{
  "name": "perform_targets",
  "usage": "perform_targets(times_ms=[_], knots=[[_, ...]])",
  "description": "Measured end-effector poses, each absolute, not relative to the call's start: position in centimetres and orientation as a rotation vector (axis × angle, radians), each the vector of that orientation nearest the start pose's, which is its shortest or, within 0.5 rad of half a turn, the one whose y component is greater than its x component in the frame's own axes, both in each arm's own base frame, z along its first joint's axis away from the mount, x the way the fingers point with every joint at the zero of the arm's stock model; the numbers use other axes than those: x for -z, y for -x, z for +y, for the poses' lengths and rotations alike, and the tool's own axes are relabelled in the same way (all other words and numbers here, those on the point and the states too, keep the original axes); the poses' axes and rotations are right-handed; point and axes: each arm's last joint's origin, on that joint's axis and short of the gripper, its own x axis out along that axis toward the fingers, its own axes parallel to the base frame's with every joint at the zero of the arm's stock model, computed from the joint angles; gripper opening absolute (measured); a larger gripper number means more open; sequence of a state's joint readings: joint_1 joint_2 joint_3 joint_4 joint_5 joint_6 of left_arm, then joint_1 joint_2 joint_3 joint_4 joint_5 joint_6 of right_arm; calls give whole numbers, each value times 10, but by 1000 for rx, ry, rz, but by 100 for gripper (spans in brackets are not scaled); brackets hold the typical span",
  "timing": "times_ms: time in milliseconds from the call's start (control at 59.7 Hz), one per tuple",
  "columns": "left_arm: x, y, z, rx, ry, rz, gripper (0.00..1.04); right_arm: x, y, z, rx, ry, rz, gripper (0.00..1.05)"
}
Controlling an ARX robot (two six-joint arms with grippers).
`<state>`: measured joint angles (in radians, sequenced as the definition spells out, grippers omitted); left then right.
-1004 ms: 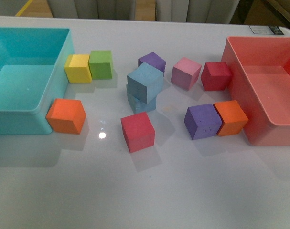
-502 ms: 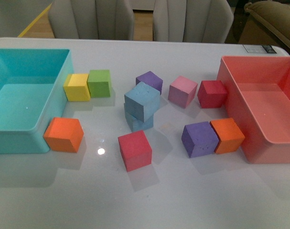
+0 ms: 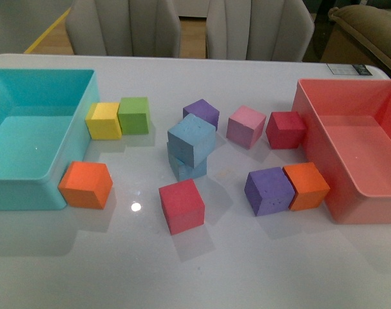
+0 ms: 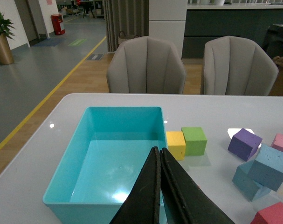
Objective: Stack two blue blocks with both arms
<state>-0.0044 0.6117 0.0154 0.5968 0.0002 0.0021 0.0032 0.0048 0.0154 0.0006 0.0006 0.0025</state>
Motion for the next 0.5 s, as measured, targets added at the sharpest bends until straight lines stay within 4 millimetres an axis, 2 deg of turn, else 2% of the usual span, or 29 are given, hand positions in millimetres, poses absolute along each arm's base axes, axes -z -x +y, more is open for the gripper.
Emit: perform_targets(times_ms=[502], knots=[[-172, -118, -1, 5, -2, -16, 2, -168, -97, 0, -3, -2, -11, 96]])
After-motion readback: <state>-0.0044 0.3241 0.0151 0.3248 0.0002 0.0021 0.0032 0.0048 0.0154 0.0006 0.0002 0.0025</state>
